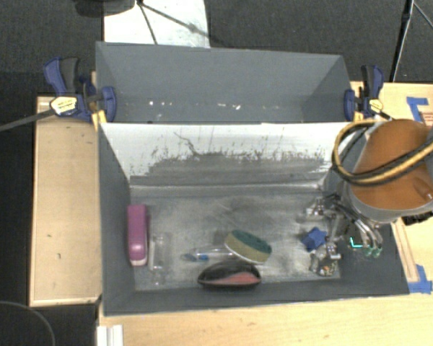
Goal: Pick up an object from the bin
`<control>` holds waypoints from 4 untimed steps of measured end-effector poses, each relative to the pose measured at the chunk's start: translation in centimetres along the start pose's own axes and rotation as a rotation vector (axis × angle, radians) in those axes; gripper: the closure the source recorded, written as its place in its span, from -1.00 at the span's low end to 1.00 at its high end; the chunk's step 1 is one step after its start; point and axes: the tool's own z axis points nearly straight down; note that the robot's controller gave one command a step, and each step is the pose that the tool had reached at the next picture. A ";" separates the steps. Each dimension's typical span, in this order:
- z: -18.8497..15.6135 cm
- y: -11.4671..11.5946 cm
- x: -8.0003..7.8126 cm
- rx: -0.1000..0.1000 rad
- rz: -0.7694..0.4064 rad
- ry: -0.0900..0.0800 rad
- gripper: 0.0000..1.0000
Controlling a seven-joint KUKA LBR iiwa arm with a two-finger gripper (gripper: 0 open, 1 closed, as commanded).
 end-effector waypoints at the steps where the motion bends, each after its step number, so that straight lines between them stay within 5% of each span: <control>1: 6.5 12.7 -2.9 0.001 -0.138 -0.008 -1.00; 2: 6.2 12.3 -2.9 0.001 -0.134 -0.010 1.00; 3: -5.7 12.3 -1.5 0.001 -0.148 -0.014 1.00; 4: -17.8 13.5 -2.5 0.001 -0.223 -0.018 1.00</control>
Offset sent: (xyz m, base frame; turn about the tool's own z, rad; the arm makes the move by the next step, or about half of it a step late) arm 0.0281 0.1228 -0.0645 -0.1304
